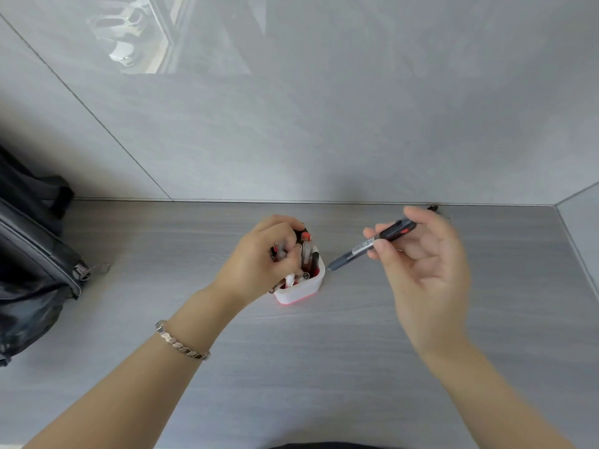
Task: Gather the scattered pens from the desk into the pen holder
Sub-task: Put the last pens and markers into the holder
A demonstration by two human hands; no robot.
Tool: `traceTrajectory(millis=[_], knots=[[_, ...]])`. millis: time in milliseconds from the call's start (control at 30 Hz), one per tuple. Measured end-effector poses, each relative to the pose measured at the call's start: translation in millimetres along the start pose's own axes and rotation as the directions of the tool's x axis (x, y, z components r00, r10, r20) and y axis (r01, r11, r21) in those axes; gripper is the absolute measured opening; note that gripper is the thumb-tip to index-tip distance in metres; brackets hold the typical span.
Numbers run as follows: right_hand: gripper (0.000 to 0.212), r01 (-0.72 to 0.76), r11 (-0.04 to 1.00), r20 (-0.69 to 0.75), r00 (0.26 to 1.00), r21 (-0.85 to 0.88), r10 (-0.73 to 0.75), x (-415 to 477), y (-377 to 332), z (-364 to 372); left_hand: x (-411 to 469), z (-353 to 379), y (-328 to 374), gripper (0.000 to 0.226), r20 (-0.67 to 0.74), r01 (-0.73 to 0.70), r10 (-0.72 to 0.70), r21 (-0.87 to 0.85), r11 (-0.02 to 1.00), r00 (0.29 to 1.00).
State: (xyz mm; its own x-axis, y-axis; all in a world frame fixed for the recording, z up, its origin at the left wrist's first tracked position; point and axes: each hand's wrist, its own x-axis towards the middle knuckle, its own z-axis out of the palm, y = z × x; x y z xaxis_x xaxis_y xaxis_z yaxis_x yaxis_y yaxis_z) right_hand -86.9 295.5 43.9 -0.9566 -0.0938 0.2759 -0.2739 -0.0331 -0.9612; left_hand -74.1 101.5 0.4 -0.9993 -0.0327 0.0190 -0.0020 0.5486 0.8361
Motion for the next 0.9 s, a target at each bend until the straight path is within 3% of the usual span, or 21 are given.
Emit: traceTrajectory(millis=[100, 200, 267, 333, 400, 467, 533, 600, 667, 767, 833, 900], knots=[[0.046, -0.004, 0.999, 0.063, 0.998, -0.04, 0.007, -1.5, 14.0, 10.4, -2.3, -1.6, 1.5, 0.041, 0.037, 0.019, -0.019, -0.003, 1.0, 0.999], [0.031, -0.005, 0.994, 0.171, 0.985, -0.11, 0.024, -4.0, 32.2, 21.7, -5.3, -1.0, 3.4, 0.034, 0.025, 0.041, -0.041, -0.008, 0.999, 0.999], [0.022, 0.09, 0.967, 0.256, 0.966, -0.237, -0.027, -8.6, 50.8, 27.7, -8.0, 0.5, 4.3, 0.027, 0.014, 0.027, -0.027, 0.001, 1.0, 1.0], [0.02, 0.259, 0.862, 0.334, 0.936, -0.436, -0.112, -16.2, 72.1, 31.8, -11.9, 3.4, 4.0, 0.026, 0.021, 0.006, -0.007, 0.02, 1.0, 1.0], [0.024, 0.374, 0.759, 0.385, 0.906, -0.532, -0.177, -23.2, 84.9, 31.7, -17.8, 5.7, 3.3, 0.047, 0.051, 0.026, -0.03, 0.066, 0.997, 0.998], [0.026, 0.397, 0.771, 0.421, 0.888, -0.498, -0.185, -25.5, 83.4, 28.0, -24.8, 5.6, 1.8, 0.067, 0.088, 0.028, -0.042, 0.151, 0.988, 0.995], [0.027, 0.273, 0.867, 0.397, 0.913, -0.417, -0.096, -15.7, 76.8, 15.5, -28.2, 5.6, 0.2, 0.081, 0.108, 0.0, -0.028, 0.252, 0.968, 0.994], [0.023, 0.007, 0.889, 0.161, 0.984, -0.458, 0.075, 7.9, 86.0, -7.2, -26.4, 6.0, -0.7, 0.071, 0.101, 0.043, -0.07, 0.253, 0.967, 0.992], [0.025, -0.293, 0.741, -0.126, 0.953, -0.604, 0.274, 42.5, 109.4, -38.1, -23.0, 7.2, 0.2, 0.055, 0.078, 0.089, -0.104, 0.184, 0.979, 0.991], [0.046, -0.602, 0.436, -0.376, 0.78, -0.669, 0.5, 83.6, 136.9, -73.6, -20.1, 11.5, 2.0, 0.042, 0.034, 0.11, -0.116, 0.146, 0.983, 0.993], [0.056, -0.661, 0.297, -0.442, 0.708, -0.69, 0.55, 96.1, 150.2, -81.1, -20.6, 13.2, 2.1, 0.036, 0.016, 0.11, -0.113, 0.134, 0.985, 0.993], [0.06, -0.662, 0.216, -0.462, 0.685, -0.718, 0.563, 102.2, 159.5, -78.9, -21.4, 12.8, 1.9, 0.038, 0.016, 0.093, -0.096, 0.122, 0.988, 0.995]])
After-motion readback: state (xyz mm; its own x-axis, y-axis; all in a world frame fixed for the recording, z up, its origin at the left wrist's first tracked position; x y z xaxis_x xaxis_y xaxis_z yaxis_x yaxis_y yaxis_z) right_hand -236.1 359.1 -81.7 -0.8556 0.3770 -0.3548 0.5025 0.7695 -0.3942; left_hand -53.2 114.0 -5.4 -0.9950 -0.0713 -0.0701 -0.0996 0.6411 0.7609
